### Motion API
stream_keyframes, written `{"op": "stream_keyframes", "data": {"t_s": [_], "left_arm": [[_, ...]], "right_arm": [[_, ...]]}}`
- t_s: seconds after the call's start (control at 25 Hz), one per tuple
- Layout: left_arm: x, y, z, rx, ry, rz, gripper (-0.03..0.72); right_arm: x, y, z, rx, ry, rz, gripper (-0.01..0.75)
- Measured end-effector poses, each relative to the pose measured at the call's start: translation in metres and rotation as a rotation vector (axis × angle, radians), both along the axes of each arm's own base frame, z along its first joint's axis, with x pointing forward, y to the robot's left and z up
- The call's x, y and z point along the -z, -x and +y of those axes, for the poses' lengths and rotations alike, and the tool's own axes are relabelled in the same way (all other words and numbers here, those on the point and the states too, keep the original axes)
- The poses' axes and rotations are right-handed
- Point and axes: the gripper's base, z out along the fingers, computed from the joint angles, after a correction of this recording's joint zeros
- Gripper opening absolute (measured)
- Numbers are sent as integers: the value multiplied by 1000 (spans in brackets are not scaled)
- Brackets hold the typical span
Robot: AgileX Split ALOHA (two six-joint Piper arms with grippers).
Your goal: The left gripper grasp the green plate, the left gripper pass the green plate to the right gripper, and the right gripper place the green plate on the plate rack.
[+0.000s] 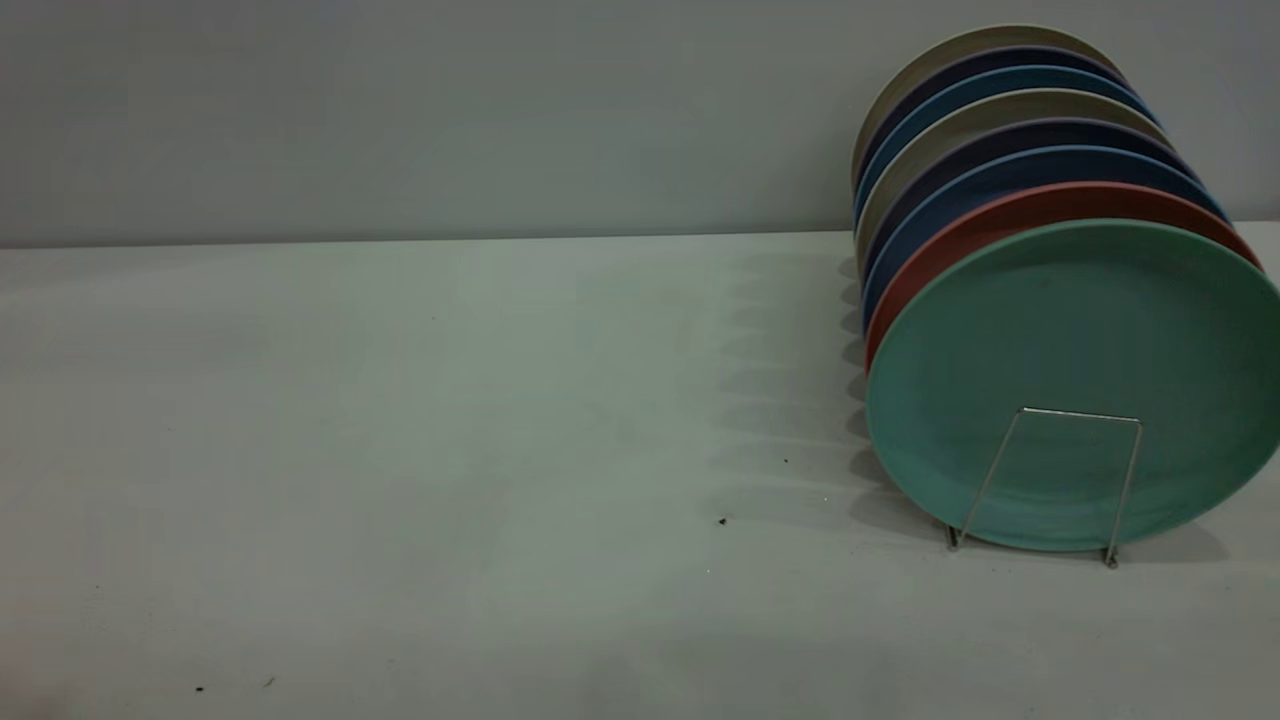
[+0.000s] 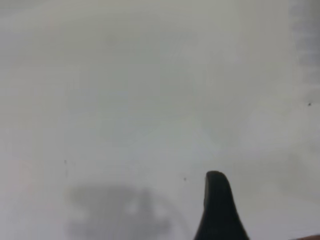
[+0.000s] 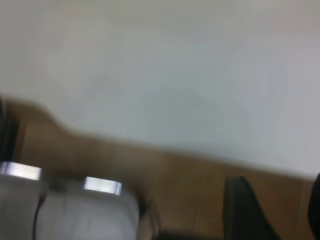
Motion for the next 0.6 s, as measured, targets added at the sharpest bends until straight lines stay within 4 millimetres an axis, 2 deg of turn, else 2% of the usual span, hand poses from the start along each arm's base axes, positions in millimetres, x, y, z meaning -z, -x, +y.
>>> {"op": "stream_keyframes", "data": {"t_s": [0.24,0.6], "left_arm": [[47,26,-3,-17,17,121,525],[137,88,-3,-37,-46,272,525]], "right_arm": [[1,10,-2,6,12,-123,336],[1,14,-2,5,11,-151,336]]}}
